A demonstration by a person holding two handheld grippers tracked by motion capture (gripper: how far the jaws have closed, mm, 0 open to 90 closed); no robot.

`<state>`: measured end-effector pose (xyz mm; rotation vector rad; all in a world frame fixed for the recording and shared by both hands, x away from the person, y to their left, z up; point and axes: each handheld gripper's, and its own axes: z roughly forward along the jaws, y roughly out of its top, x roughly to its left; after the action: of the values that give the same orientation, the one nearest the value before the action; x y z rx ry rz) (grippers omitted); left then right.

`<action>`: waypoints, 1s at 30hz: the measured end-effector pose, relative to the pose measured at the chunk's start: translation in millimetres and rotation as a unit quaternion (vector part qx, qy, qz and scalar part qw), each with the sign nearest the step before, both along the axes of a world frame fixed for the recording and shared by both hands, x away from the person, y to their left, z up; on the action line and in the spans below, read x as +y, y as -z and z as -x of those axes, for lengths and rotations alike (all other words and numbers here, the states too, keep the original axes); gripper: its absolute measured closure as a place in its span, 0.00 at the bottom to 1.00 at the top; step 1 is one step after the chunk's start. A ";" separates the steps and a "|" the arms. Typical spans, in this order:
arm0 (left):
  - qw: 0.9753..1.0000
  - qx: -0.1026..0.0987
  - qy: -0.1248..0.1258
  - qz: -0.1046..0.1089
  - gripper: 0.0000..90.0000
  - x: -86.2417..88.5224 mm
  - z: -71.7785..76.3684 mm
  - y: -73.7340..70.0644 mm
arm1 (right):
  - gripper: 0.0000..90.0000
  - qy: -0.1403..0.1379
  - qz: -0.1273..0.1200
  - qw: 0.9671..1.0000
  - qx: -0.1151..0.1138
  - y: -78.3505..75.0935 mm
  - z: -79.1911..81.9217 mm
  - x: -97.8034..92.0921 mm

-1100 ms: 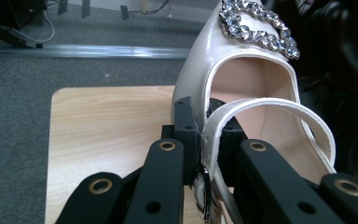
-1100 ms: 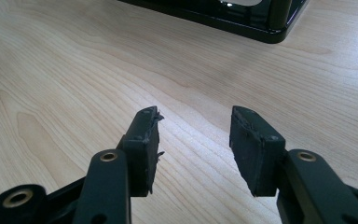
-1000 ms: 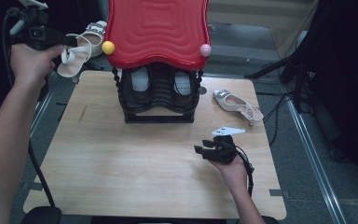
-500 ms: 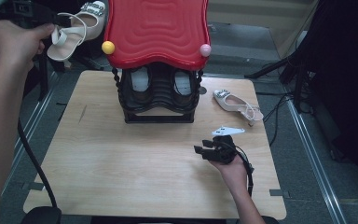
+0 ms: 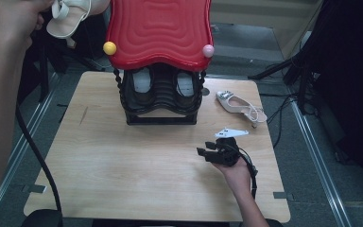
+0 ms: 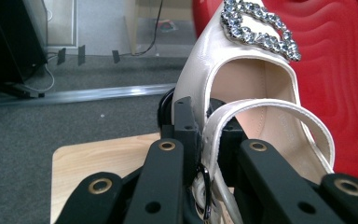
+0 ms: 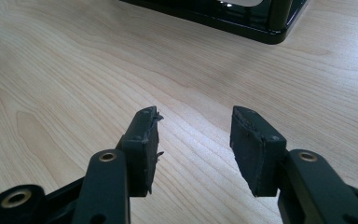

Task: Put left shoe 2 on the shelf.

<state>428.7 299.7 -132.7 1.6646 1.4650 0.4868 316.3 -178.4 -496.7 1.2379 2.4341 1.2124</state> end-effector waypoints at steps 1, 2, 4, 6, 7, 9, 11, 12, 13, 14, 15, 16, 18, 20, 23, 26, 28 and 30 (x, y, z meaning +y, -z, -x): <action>1.000 -0.002 0.001 0.001 0.94 -3.8 -1.6 -0.4 | 0.59 0.000 0.000 1.000 0.000 0.2 -0.1 0.3; 1.000 0.000 0.005 0.004 0.94 -7.9 -3.9 -0.2 | 0.59 -0.001 0.000 1.000 0.000 0.4 -0.3 0.5; 1.000 0.002 0.010 0.000 0.94 -17.3 -8.5 0.3 | 0.59 -0.002 0.001 1.000 -0.001 0.3 -0.1 0.7; 1.000 0.002 0.014 -0.004 0.94 -28.3 -13.7 1.6 | 0.59 -0.001 0.000 1.000 -0.002 -0.3 0.4 0.3; 1.000 0.005 0.018 -0.004 0.94 -33.7 -16.5 1.9 | 0.59 -0.001 0.000 1.000 -0.003 -0.4 0.4 0.0; 1.000 0.004 0.023 -0.004 0.94 -45.3 -20.9 2.0 | 0.59 0.000 -0.002 1.000 -0.001 -0.8 0.4 -0.5; 1.000 0.005 0.030 -0.002 0.94 -57.0 -24.6 0.7 | 0.59 0.001 -0.003 1.000 0.000 -0.9 0.4 -0.7; 0.999 0.004 0.034 -0.003 0.94 -62.2 -25.7 -0.4 | 0.59 0.001 -0.004 1.000 0.000 -0.9 0.5 -0.7; 0.999 0.002 0.036 -0.003 0.93 -67.4 -26.8 -1.0 | 0.59 0.000 -0.004 1.000 -0.001 -1.1 0.6 -0.8; 0.999 0.002 0.038 0.000 0.94 -72.1 -28.0 -1.4 | 0.59 -0.002 -0.004 1.000 -0.002 -1.2 0.7 -0.8; 0.999 0.001 0.041 0.002 0.93 -76.4 -29.2 -1.1 | 0.59 -0.003 -0.004 1.000 -0.004 -1.3 0.9 -0.8; 0.999 0.002 0.041 0.008 0.93 -80.7 -30.5 -0.4 | 0.59 -0.004 -0.004 1.000 -0.003 -1.4 1.1 -0.6; 0.999 0.001 0.044 0.009 0.93 -87.9 -32.8 1.7 | 0.59 -0.004 -0.003 1.000 -0.003 -1.5 1.4 -0.4; 0.999 -0.001 0.045 0.010 0.93 -94.5 -34.8 4.6 | 0.59 -0.005 -0.005 1.000 -0.003 -1.9 1.9 -0.3; 0.999 -0.004 0.047 0.005 0.93 -103.3 -37.1 10.0 | 0.59 -0.006 -0.004 1.000 -0.005 -1.8 2.0 -0.3; 0.999 -0.001 0.048 0.008 0.93 -108.3 -39.6 16.3 | 0.59 -0.007 -0.004 1.000 -0.005 -1.2 1.2 -0.1; 0.999 -0.002 0.049 0.008 0.93 -109.3 -40.1 21.4 | 0.59 -0.008 -0.004 1.000 -0.006 -1.3 1.4 0.1; 0.999 0.000 0.048 0.005 0.93 -109.0 -40.6 26.8 | 0.59 -0.006 -0.004 1.000 -0.006 -1.8 1.9 0.1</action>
<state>469.3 190.7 -159.5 1.7174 1.3787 0.4261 314.4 -178.3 -494.9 1.2162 2.4351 1.2303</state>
